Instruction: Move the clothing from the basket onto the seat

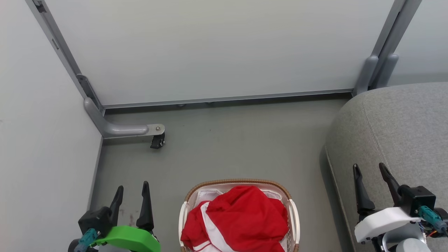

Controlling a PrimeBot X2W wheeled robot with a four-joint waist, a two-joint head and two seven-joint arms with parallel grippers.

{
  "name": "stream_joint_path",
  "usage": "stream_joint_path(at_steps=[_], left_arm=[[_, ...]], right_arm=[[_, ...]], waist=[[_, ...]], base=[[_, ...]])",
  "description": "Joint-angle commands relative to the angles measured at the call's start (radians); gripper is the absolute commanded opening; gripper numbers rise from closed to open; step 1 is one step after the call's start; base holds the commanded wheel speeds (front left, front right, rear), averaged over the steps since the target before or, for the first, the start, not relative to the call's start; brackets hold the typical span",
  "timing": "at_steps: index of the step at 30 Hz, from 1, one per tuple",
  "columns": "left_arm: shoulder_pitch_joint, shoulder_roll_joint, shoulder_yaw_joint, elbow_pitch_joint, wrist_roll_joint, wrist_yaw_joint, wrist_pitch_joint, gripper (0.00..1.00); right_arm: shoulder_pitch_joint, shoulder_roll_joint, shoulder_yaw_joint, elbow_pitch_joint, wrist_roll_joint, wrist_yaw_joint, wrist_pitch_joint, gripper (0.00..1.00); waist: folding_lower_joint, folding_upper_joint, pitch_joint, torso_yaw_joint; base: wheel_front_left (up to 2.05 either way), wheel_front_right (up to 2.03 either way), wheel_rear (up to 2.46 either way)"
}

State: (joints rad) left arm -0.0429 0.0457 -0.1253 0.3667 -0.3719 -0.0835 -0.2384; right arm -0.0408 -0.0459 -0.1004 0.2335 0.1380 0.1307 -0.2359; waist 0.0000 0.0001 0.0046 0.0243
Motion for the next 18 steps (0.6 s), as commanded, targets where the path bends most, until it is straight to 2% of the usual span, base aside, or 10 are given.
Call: stream_joint_path(at_steps=[1,12,18], left_arm=[[-0.014,0.007,-0.001,0.003,0.017,-0.003,-0.007,1.0],[-0.015,0.008,-0.011,0.017,0.081,-0.003,-0.028,1.0],[-0.018,0.008,-0.01,0.023,0.083,-0.005,-0.027,1.0]], right_arm=[[0.011,-0.006,-0.003,-0.005,-0.022,0.0,-0.01,1.0],[0.015,-0.007,0.0,-0.008,-0.102,0.0,-0.03,1.0],[0.013,-0.007,-0.003,-0.008,-0.102,0.0,-0.031,1.0]], waist=[[0.0,-0.0001,0.0,0.0],[0.0,-0.0001,0.0,0.003],[0.0,-0.0001,0.001,0.003]], base=[[0.0,0.0,0.0],[0.0,0.0,0.0],[0.0,0.0,0.0]])
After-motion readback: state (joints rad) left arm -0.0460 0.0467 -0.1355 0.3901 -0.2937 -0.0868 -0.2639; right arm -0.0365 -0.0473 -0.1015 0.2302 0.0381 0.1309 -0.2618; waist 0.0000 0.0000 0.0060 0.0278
